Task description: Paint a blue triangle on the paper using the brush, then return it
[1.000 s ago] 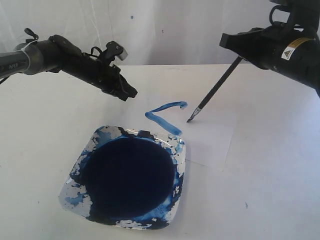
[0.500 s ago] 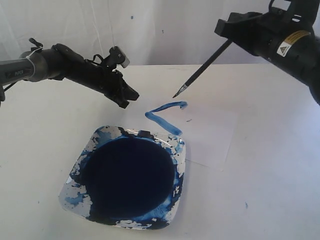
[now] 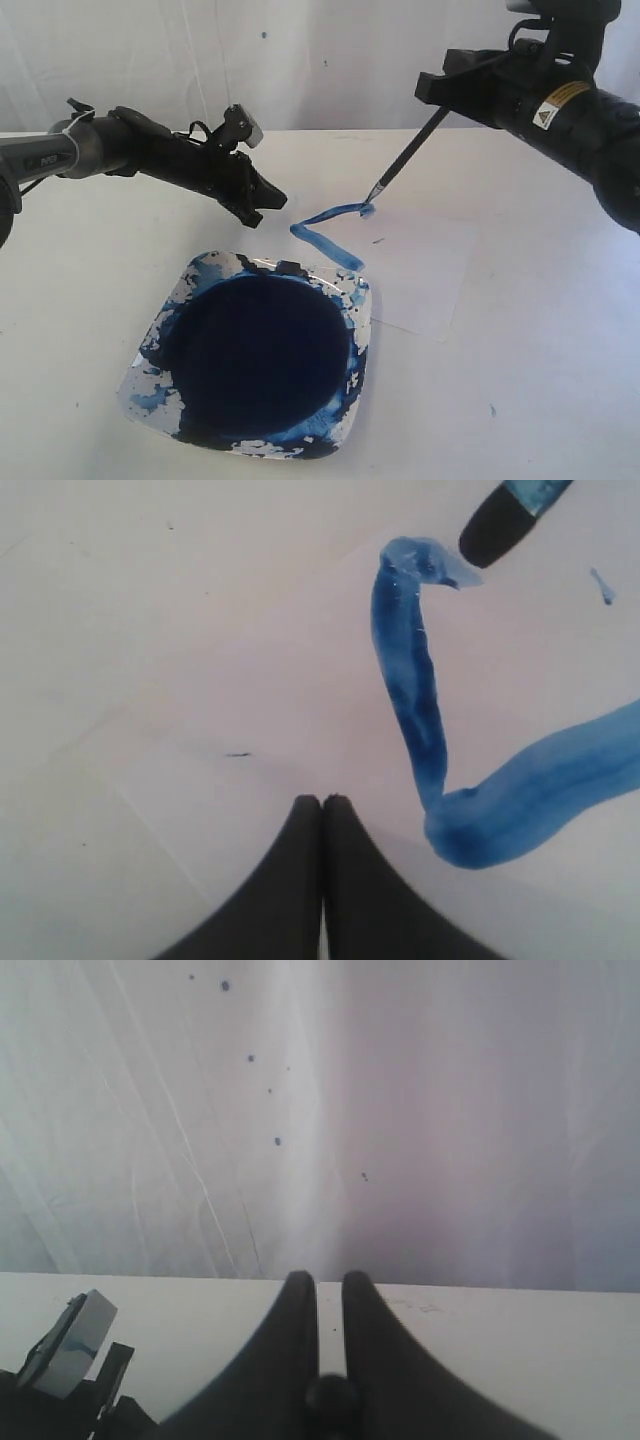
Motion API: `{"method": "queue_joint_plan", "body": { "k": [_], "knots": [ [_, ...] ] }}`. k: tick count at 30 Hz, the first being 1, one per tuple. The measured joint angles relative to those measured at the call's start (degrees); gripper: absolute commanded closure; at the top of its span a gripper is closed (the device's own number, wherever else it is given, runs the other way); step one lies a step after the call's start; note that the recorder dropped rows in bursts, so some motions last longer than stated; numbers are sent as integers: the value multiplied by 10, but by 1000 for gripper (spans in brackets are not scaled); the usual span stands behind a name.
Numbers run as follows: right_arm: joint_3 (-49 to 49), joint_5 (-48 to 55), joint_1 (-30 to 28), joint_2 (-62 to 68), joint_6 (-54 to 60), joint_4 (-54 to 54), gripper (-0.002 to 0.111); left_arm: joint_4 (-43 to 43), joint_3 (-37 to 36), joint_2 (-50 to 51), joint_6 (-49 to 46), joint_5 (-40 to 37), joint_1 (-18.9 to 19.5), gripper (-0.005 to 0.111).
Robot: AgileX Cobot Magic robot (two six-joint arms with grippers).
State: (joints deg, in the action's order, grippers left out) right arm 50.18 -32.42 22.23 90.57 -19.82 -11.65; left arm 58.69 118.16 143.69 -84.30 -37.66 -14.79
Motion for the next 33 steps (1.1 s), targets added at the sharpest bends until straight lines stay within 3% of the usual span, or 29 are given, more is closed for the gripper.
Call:
{"method": "queue_joint_plan", "body": {
  "k": [18, 33],
  "knots": [
    [0, 7, 0, 21, 24, 28, 107, 0, 0, 0, -2, -16, 0, 107],
    [3, 58, 0, 1, -29, 0, 107, 0, 0, 0, -4, -10, 0, 107]
  ]
}}
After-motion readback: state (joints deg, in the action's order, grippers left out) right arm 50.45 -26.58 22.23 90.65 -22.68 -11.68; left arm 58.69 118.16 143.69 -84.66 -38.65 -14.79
